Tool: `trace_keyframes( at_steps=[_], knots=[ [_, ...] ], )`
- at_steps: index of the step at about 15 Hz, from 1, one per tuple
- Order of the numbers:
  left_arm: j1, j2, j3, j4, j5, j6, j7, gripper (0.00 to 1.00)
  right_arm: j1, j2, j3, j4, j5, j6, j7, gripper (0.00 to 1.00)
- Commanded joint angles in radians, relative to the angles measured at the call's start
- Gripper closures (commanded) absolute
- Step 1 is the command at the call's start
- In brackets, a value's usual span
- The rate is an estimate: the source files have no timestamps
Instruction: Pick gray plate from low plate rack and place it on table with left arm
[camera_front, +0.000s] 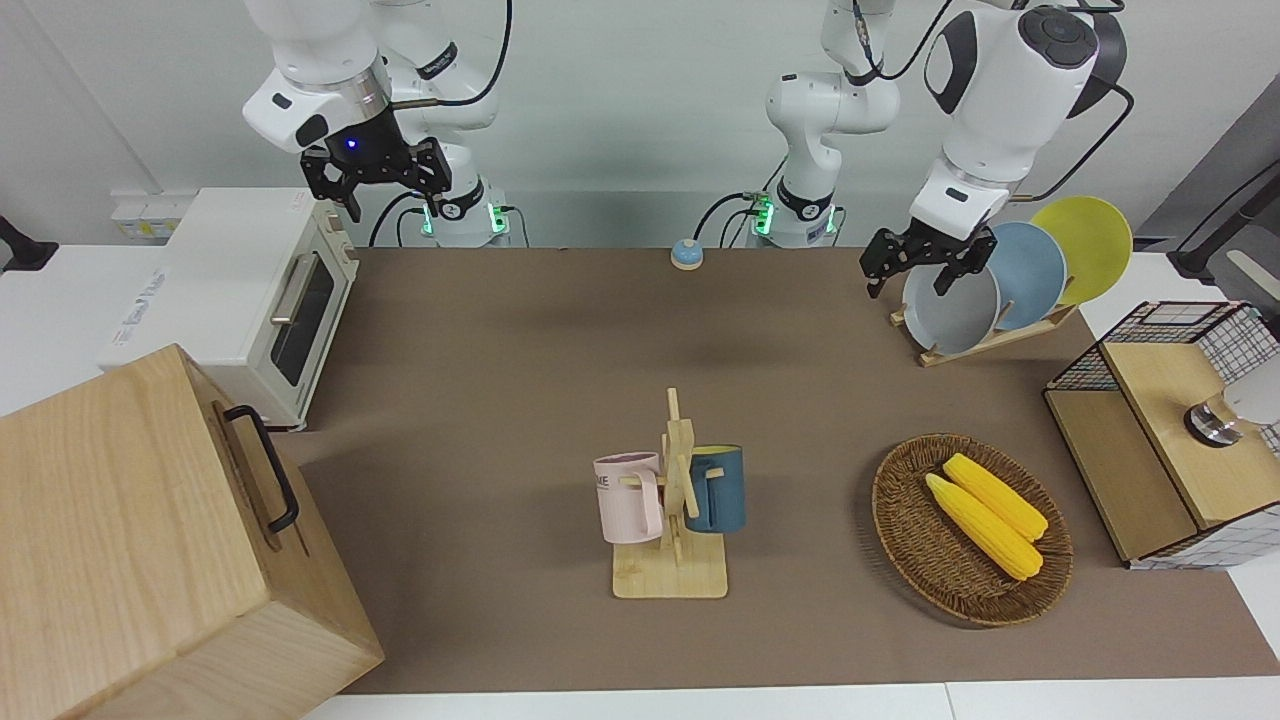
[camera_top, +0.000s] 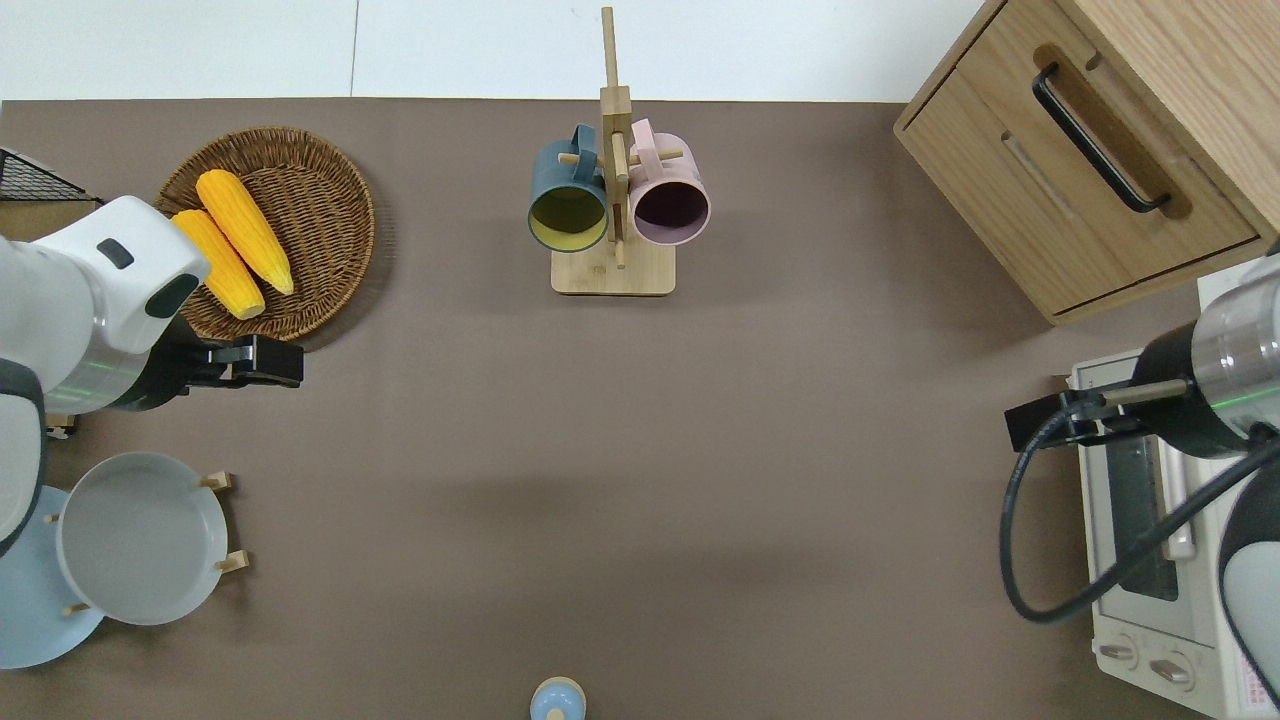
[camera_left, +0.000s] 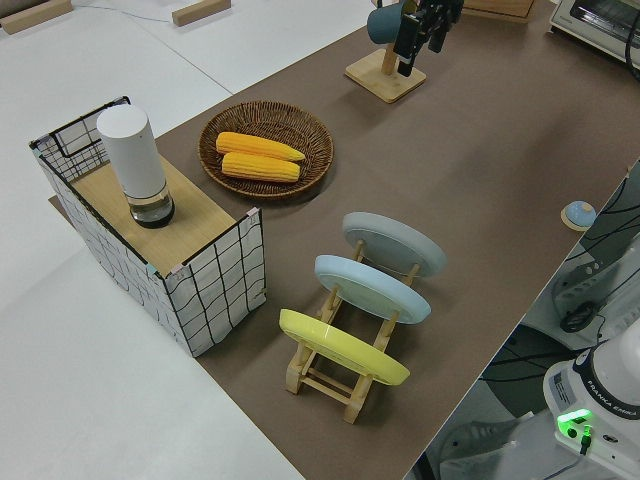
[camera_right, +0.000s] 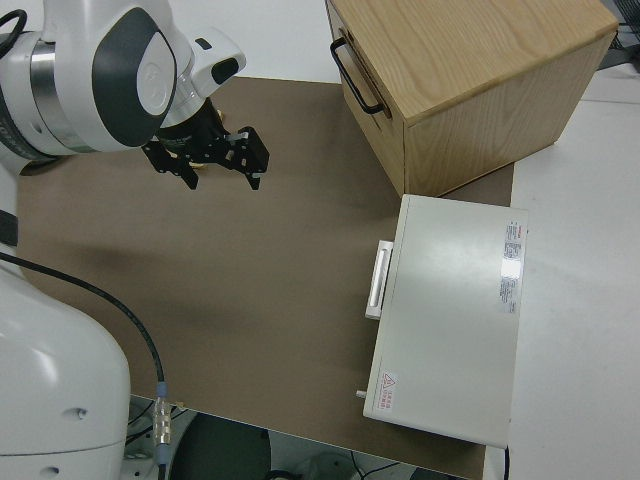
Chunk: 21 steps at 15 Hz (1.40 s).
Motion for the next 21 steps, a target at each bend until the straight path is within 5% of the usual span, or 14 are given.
trace_keyframes(
  at_steps=[1,15,21],
  knots=[
    [-0.004,-0.008,0.005,-0.011,-0.007,-0.012,-0.045,0.0,-0.013,-0.005,0.007,0.006,0.003,-0.015,-0.003,0.011],
    [0.006,-0.008,0.008,-0.03,0.036,-0.03,-0.067,0.0,-0.013,-0.005,0.007,0.006,0.003,-0.015,-0.003,0.011],
    [0.019,-0.064,0.008,-0.129,0.211,-0.03,0.012,0.0,-0.015,-0.005,0.007,0.006,0.003,-0.015,-0.003,0.013]
  ],
)
